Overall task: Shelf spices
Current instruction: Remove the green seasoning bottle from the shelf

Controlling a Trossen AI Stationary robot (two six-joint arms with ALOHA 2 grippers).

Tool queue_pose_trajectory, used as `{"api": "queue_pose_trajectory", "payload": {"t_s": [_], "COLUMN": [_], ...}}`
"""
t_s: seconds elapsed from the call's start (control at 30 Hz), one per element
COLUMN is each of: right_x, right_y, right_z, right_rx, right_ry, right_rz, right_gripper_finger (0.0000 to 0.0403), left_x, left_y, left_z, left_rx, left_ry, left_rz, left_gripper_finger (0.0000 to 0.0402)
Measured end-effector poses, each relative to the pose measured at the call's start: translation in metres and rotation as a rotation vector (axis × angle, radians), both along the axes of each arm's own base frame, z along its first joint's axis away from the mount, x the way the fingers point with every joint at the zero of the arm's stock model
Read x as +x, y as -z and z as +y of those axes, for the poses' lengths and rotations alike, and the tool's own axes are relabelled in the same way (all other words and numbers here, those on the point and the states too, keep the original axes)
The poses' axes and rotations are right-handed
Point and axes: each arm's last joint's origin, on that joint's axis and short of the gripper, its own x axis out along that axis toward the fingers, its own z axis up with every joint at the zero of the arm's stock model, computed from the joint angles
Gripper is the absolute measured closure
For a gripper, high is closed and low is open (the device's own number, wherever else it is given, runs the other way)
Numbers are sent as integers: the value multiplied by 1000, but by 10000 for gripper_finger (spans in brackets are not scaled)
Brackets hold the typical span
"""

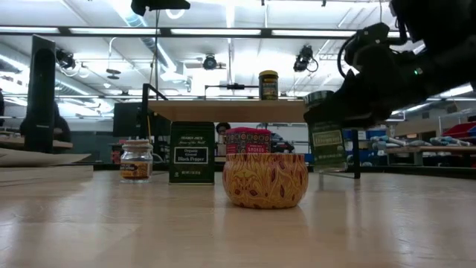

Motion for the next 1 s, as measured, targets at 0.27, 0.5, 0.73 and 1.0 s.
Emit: {"api": "queue_pose_trajectory", "payload": {"t_s": [0.27, 0.5, 0.73, 1.0], "right_x": [-1, 0, 3, 5], "right_y": [11, 8, 1, -7], "right_z": [-1, -2, -1, 0], "right_rx": [-7, 15, 24, -26], "right_ry": [7, 13, 6, -16], "right_rz": [25, -10, -72, -135], "right_gripper_finger": [207, 182, 125, 140], "left_x": [0, 0, 0, 0], "left_y": [0, 0, 0, 0], "left_z": [0, 0, 0, 0], "left_rx": [4, 4, 4, 4], "left_ry": [0, 0, 0, 0], "left_rz": [3, 3, 3, 3], "left_gripper_finger": [118, 117, 117, 117]}}
